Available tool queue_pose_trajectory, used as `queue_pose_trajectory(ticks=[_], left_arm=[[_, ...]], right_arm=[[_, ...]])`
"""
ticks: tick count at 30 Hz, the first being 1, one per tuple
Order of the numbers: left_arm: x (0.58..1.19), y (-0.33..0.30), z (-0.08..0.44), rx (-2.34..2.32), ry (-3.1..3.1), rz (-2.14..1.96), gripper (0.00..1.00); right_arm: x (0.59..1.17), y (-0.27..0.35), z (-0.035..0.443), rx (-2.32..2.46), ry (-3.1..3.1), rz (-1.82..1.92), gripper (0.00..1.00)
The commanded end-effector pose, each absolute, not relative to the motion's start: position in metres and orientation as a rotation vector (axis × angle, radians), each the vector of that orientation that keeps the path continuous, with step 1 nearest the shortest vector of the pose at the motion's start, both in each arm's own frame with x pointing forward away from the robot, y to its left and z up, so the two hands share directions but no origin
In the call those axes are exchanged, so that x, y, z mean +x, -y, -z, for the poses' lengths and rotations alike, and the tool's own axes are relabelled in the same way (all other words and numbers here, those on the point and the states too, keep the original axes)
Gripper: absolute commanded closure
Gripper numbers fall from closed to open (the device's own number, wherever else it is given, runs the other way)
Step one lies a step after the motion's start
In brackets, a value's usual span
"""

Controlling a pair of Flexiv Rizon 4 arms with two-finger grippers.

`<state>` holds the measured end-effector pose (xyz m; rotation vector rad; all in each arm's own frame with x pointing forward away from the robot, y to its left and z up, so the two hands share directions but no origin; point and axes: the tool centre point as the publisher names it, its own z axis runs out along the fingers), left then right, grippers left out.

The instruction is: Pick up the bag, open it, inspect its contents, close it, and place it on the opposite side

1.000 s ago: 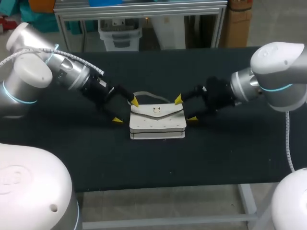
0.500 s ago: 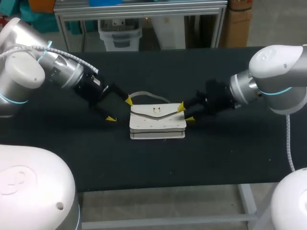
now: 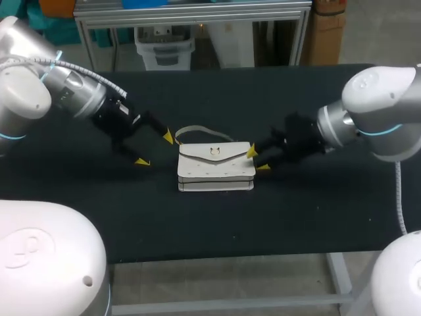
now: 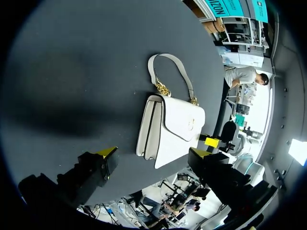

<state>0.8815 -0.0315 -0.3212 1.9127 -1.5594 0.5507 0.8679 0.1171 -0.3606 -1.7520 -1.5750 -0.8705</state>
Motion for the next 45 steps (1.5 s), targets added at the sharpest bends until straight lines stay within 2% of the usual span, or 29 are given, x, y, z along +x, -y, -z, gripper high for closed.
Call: queue_pose_trajectory(ticks=[1, 7, 13, 17, 23, 24, 30, 45], left_arm=[[0.881, 0.029, 0.321, 1.912, 1.555, -0.555, 0.00], [0.880, 0.026, 0.319, 1.924, 1.562, -0.551, 0.00], [0.878, 0.022, 0.315, 1.900, 1.646, -0.544, 0.00], [0.878, 0.020, 0.313, 1.893, 1.683, -0.537, 0.00], [0.880, 0.019, 0.314, 1.893, 1.706, -0.517, 0.00], [0.880, 0.019, 0.315, 1.889, 1.714, -0.511, 0.00], [0.882, 0.018, 0.317, 1.869, 1.783, -0.482, 0.00], [0.898, -0.012, 0.304, 1.907, 2.045, -0.424, 0.00]], right_arm=[[0.865, -0.119, 0.362, -1.771, 1.583, 0.856, 0.51], [0.868, -0.123, 0.372, -1.777, 1.577, 0.832, 0.53], [0.875, -0.125, 0.383, -1.779, 1.559, 0.816, 0.60], [0.880, -0.128, 0.385, -1.782, 1.557, 0.813, 0.69], [0.884, -0.132, 0.383, -1.776, 1.555, 0.826, 0.93], [0.885, -0.132, 0.383, -1.776, 1.555, 0.827, 1.00], [0.891, -0.126, 0.383, -1.783, 1.582, 0.838, 1.00], [0.909, -0.064, 0.372, -1.799, 1.651, 0.865, 1.00]])
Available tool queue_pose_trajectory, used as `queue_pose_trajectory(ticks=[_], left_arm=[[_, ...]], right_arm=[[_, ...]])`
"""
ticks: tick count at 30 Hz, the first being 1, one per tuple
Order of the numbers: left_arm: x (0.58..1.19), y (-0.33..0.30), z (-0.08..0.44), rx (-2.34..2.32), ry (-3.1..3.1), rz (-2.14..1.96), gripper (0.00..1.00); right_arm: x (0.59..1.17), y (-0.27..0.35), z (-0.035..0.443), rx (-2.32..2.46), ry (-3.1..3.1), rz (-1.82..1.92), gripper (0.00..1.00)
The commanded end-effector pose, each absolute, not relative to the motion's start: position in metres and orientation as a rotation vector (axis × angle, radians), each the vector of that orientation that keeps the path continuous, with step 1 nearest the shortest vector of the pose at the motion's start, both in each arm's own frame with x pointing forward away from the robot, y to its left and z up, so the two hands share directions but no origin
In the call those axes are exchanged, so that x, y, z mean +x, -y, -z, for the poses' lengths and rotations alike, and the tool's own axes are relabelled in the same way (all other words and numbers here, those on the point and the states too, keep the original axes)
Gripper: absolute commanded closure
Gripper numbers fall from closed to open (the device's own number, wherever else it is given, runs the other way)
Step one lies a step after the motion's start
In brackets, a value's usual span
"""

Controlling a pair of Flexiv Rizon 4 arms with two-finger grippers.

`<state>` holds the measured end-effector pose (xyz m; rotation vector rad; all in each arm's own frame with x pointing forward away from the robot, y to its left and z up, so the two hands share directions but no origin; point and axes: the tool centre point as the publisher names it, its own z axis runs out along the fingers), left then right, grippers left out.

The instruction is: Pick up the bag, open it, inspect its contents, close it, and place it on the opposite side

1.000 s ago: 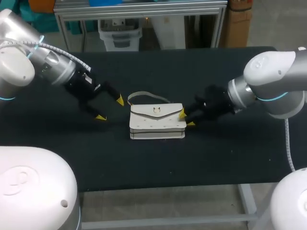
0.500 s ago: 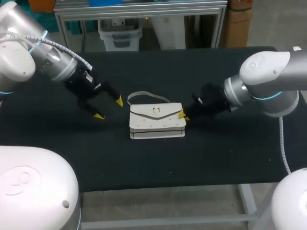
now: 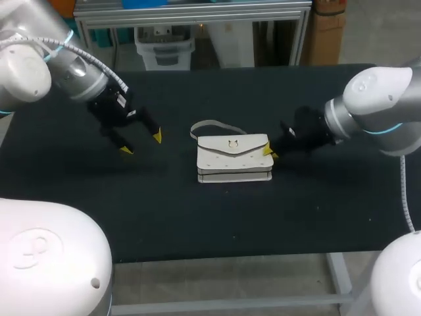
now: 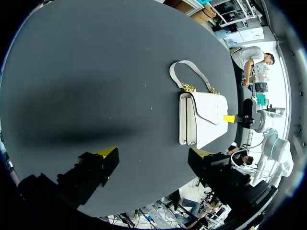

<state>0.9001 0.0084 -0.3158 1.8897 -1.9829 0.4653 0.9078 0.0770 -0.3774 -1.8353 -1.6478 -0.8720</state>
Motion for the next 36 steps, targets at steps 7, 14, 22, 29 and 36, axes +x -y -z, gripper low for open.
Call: queue_pose_trajectory(ticks=[7, 14, 22, 29, 36], left_arm=[[0.898, -0.012, 0.304, 1.907, 2.045, -0.424, 0.00], [0.898, -0.012, 0.304, 1.907, 2.045, -0.424, 0.00], [0.908, -0.022, 0.305, 1.899, 2.085, -0.391, 0.00], [0.919, -0.045, 0.303, 1.945, 2.138, -0.322, 0.00], [0.928, -0.062, 0.301, 2.075, 2.164, -0.244, 0.00]], right_arm=[[0.909, -0.064, 0.372, -1.799, 1.651, 0.865, 1.00], [0.909, -0.064, 0.372, -1.799, 1.651, 0.865, 1.00], [0.918, -0.050, 0.371, -1.827, 1.646, 0.906, 1.00], [0.950, -0.002, 0.362, -1.899, 1.715, 0.985, 1.00], [0.981, 0.035, 0.361, -1.875, 1.774, 0.991, 1.00]])
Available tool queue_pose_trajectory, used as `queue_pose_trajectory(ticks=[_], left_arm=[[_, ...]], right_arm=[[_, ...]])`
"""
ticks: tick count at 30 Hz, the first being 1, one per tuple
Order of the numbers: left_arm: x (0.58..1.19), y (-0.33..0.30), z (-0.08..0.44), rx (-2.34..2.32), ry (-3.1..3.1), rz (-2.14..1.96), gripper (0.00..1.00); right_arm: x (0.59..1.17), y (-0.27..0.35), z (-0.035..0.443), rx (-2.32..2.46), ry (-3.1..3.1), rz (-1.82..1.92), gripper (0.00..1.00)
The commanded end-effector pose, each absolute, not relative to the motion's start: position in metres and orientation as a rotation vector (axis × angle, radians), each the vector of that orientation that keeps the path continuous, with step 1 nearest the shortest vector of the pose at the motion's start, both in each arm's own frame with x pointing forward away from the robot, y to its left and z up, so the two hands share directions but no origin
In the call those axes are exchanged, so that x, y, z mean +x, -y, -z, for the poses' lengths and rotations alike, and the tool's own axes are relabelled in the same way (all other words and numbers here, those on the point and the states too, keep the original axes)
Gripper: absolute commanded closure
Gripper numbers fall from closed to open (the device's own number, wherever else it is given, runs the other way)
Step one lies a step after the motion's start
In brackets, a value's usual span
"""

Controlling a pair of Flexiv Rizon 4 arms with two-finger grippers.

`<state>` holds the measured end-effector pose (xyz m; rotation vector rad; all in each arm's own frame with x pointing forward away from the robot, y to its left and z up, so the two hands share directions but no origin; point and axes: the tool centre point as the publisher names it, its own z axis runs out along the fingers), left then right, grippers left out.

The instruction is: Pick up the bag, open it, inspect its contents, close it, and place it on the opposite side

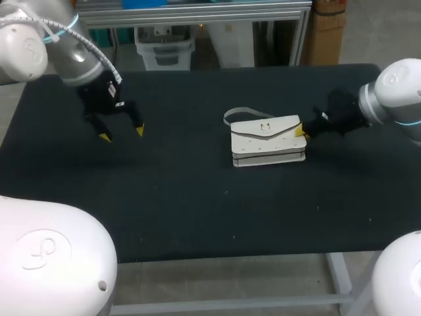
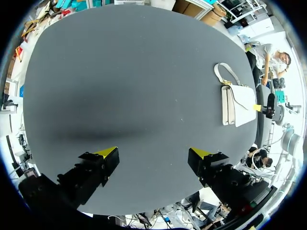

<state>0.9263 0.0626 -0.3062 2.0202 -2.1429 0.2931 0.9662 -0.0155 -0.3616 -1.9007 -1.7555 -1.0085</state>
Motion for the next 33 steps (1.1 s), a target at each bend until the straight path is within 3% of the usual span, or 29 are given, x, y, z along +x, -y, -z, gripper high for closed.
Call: queue_pose_trajectory(ticks=[1, 18, 33], left_arm=[[0.929, -0.063, 0.301, 2.073, 2.172, -0.243, 0.00], [0.949, -0.109, 0.292, 2.014, 2.311, -0.095, 0.00], [0.949, -0.109, 0.292, 2.014, 2.311, -0.095, 0.00]], right_arm=[[0.985, 0.041, 0.362, -1.868, 1.774, 0.993, 1.00], [1.050, 0.145, 0.372, -1.721, 1.802, 0.936, 1.00], [1.050, 0.145, 0.372, -1.721, 1.802, 0.936, 1.00]])
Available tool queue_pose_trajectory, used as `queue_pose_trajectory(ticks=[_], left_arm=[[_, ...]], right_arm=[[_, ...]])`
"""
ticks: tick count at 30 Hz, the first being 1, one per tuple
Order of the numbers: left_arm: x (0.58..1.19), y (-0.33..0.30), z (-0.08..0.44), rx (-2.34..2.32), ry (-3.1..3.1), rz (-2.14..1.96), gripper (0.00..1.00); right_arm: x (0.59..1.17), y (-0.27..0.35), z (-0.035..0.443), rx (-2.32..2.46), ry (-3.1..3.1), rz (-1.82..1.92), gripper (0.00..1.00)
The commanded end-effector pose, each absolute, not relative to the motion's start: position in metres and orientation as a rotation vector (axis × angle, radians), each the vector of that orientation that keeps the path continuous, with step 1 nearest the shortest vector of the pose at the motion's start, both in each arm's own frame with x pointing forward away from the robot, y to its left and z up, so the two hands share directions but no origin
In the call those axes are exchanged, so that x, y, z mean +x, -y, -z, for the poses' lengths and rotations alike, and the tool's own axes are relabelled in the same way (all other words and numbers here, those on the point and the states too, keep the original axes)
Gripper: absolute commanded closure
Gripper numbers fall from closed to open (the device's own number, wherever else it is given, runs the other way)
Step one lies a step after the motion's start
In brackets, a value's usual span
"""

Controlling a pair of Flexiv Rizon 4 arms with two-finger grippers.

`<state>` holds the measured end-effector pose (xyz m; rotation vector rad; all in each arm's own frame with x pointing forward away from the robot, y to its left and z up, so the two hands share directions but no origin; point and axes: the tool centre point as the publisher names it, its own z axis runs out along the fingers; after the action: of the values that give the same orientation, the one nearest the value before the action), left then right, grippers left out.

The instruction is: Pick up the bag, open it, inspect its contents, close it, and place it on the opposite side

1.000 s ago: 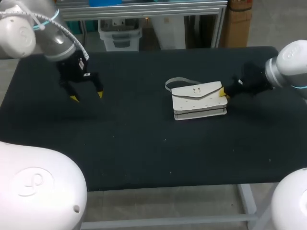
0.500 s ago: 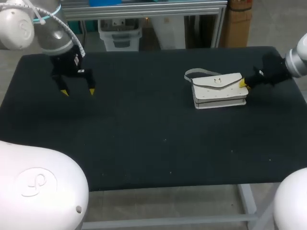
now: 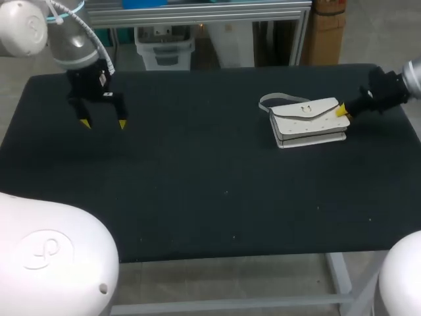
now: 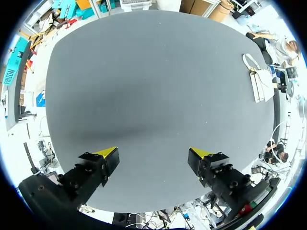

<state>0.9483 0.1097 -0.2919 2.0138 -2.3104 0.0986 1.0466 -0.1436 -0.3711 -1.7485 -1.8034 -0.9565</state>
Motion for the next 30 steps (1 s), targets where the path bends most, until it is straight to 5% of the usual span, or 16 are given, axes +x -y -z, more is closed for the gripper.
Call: queue_pose_trajectory(ticks=[1, 30], left_arm=[[0.949, -0.109, 0.292, 2.014, 2.311, -0.095, 0.00], [0.971, -0.140, 0.270, 2.138, 2.373, -0.122, 0.00]], right_arm=[[1.050, 0.145, 0.372, -1.721, 1.802, 0.936, 1.00], [1.158, 0.288, 0.371, -1.964, 1.740, 1.114, 1.00]])
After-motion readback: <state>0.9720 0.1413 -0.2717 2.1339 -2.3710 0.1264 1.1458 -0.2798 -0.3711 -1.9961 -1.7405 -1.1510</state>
